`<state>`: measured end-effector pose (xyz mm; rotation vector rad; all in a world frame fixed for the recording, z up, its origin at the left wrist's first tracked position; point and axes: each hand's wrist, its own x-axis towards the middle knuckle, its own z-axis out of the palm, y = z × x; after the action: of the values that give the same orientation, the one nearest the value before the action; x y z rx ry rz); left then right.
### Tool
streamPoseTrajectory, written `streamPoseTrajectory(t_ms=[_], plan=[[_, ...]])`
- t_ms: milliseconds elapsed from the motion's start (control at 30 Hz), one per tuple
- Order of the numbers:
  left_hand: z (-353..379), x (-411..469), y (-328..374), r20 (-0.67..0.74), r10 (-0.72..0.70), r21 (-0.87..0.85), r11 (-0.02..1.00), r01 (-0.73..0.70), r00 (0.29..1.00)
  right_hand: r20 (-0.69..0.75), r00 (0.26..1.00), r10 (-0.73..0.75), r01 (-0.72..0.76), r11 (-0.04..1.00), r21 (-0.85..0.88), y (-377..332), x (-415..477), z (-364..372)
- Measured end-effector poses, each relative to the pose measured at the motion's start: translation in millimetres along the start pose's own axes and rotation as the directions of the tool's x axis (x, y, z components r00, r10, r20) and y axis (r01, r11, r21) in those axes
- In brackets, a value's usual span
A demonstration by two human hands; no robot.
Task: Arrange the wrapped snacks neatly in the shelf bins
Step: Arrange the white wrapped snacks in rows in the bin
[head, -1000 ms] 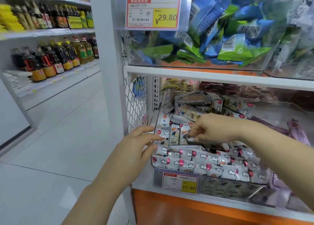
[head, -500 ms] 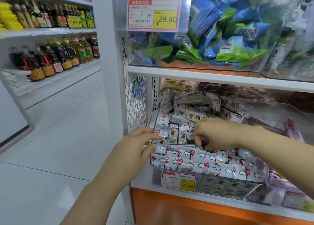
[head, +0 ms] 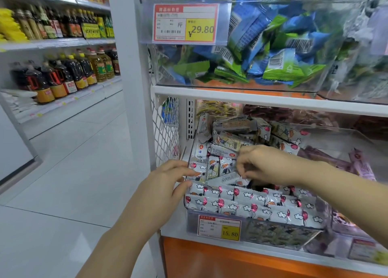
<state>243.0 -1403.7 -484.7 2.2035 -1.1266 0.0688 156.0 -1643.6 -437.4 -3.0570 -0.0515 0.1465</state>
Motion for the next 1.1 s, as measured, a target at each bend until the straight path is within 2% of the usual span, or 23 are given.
streamPoseTrajectory(t_ms=[133,500,767,900,1000,1100], plan=[[0,1,2,-0.008,0.004,-0.002,1.0,-0.004,1.0,-0.094,0.995,0.044,-0.027,0.984,0.177,-5,-2,-5],[1,2,1,-0.01,0.008,-0.029,1.0,-0.008,1.0,-0.257,0.966,0.025,0.062,0.943,0.326,-26,1,-25],[1,1,2,-0.012,0.007,-0.038,0.999,-0.007,1.0,-0.286,0.957,0.052,0.063,0.924,0.378,-46,16,-22],[2,1,3,-0.043,0.004,-0.064,0.998,-0.007,0.999,-0.256,0.965,0.059,0.05,0.915,0.4,-48,27,-13],[6,3,7,-0.07,0.02,-0.086,0.996,-0.026,0.997,-0.261,0.959,0.113,0.038,0.859,0.511,-47,37,-3],[12,5,14,-0.066,0.047,-0.111,0.992,-0.055,0.997,-0.191,0.977,0.096,0.053,0.757,0.651,-54,42,3]])
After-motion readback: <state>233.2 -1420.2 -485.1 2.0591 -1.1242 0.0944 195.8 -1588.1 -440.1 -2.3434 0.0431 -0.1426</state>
